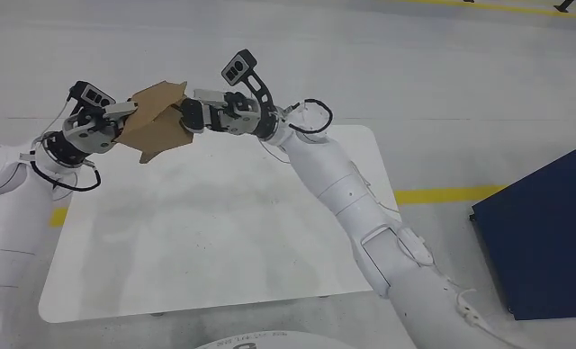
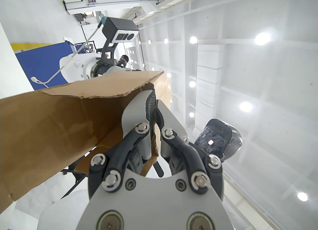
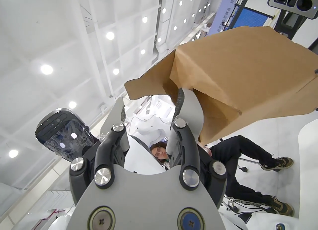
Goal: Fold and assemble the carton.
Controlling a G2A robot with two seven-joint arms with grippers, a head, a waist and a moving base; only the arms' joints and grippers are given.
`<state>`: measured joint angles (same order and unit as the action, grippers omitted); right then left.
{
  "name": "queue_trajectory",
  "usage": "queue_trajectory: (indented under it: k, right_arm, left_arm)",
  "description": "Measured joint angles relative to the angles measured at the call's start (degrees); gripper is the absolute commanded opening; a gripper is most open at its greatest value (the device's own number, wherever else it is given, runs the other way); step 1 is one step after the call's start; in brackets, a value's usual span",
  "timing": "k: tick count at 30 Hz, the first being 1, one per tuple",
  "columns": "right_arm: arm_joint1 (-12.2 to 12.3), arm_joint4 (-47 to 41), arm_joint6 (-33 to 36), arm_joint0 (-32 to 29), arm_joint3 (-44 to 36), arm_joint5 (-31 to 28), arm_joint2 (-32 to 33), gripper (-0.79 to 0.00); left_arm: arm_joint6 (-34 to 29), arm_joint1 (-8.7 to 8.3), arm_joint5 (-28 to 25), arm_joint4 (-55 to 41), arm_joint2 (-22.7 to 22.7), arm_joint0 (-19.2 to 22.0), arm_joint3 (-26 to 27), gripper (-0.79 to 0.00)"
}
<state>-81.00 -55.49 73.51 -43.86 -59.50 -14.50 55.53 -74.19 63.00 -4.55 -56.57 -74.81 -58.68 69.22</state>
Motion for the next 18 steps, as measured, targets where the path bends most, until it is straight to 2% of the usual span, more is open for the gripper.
queue_trajectory:
  k: [3,6,8,18]
  right_arm:
    - [-0.02,1.04,-0.58,-0.36,-0.47,-0.45,0.15,-0.505]
    - [-0.04,1.49,-0.78,-0.68,-0.93,-0.52,0.42,-0.400]
    - [0.01,1.66,-0.81,-0.91,-1.20,-0.72,0.86,-0.379]
    - [0.31,0.85,-0.17,-2.40,-2.86,-1.48,3.38,-0.360]
  left_arm:
    - [0.01,0.01,0.17,0.09,-0.18,-0.05,0.08,-0.785]
    - [0.13,0.00,0.41,0.49,-0.34,-0.06,0.10,-0.785]
    - [0.66,-0.09,0.18,1.80,-0.53,0.00,0.06,-0.785]
    - [2.24,-0.18,-1.07,4.33,-0.98,-0.54,0.74,-0.785]
